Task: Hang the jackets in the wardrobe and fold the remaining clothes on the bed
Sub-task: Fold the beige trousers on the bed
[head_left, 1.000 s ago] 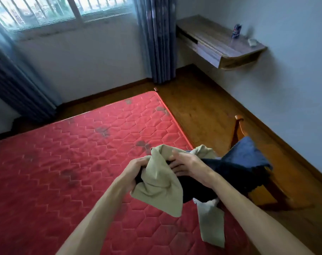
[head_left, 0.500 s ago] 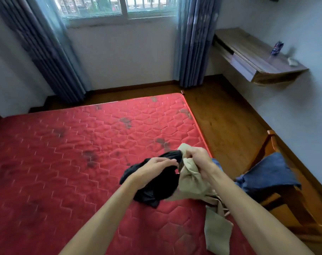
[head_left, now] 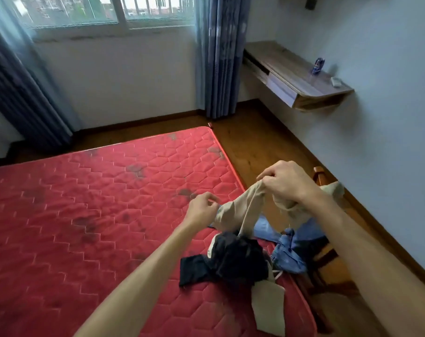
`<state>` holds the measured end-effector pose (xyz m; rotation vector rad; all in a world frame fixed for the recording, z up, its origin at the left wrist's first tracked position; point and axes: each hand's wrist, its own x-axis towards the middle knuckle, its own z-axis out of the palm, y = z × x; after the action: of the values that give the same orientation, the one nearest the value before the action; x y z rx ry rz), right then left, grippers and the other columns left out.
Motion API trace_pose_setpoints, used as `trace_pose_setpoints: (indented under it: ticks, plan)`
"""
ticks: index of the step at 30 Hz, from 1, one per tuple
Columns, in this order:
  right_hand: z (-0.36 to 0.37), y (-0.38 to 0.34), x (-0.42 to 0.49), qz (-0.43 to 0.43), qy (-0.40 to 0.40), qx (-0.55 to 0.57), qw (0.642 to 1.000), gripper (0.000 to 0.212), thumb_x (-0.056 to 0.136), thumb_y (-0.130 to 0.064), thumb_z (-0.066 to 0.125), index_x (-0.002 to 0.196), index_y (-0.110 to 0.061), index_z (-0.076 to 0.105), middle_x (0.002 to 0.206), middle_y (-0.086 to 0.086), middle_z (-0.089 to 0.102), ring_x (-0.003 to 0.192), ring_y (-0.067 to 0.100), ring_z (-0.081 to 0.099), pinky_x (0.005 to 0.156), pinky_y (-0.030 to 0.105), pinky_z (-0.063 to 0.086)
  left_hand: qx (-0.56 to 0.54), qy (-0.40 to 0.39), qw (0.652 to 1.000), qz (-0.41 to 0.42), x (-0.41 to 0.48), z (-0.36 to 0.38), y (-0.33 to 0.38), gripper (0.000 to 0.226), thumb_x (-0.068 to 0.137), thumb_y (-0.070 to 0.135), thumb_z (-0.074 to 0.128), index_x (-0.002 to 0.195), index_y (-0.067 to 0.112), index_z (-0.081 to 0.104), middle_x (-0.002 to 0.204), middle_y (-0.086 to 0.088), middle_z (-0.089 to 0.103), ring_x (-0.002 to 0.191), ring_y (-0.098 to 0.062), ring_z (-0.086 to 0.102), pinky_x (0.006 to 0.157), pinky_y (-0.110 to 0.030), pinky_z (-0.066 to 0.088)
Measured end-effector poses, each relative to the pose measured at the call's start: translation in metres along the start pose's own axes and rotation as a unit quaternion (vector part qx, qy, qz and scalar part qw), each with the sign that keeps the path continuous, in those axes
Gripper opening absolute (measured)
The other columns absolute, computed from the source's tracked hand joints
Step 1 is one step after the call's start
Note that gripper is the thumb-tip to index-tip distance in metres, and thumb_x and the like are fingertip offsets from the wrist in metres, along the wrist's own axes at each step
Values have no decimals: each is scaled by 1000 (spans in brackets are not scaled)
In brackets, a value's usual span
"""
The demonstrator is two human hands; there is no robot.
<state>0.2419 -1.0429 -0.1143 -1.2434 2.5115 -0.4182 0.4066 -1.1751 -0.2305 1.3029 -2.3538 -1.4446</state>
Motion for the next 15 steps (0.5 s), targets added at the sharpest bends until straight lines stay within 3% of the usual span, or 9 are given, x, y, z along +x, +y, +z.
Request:
trace_pose_setpoints:
  ticks: [4, 7, 9, 11, 13, 15]
  plan:
    - [-28, 8, -10, -42, 2, 52, 998, 28, 92, -20, 54, 104, -28, 78, 110, -9, 74, 104, 6, 64, 96, 29, 52, 30, -52, 992, 111, 6, 32, 31, 51, 86, 21, 62, 135, 17, 56, 123, -5, 66, 113, -21, 62, 96, -34, 50]
    - [-51, 12, -25, -81, 22, 174, 981, 34, 91, -8, 53, 99, -27, 80, 98, -13, 76, 94, 3, 67, 85, 24, 55, 60, -76, 979, 179, 18, 57, 48, 97, 65, 37, 81, 149, 27, 34, 135, -1, 57, 121, -22, 55, 96, -43, 50]
    - [-68, 16, -36, -96, 43, 263, 959, 40, 88, 2, 51, 97, -24, 80, 92, -4, 77, 90, 14, 70, 77, 31, 56, 53, -56, 976, 205, 27, 71, 56, 109, 54, 51, 82, 149, 37, 29, 135, 3, 55, 119, -19, 54, 94, -41, 51]
    - [-84, 26, -47, -101, 62, 350, 929, 40, 86, 6, 49, 98, -18, 79, 94, 7, 76, 92, 29, 69, 80, 41, 55, 28, -36, 976, 211, 28, 78, 65, 77, 62, 53, 73, 133, 35, 49, 122, 2, 61, 109, -19, 59, 87, -40, 53]
    - [-94, 42, -56, -99, 58, 417, 902, 41, 81, 1, 50, 107, -16, 76, 99, 11, 73, 91, 26, 66, 80, 38, 52, 9, 4, 976, 219, 25, 77, 76, 35, 70, 33, 55, 103, 28, 65, 97, 2, 69, 92, -22, 65, 75, -40, 54]
    - [-98, 64, -61, -77, -12, 460, 885, 46, 82, -13, 50, 124, -19, 68, 99, 7, 71, 87, 17, 62, 77, 30, 48, -37, 20, 975, 218, 25, 72, 86, 30, 68, 19, 43, 84, 30, 66, 79, 8, 69, 79, -18, 65, 65, -34, 52]
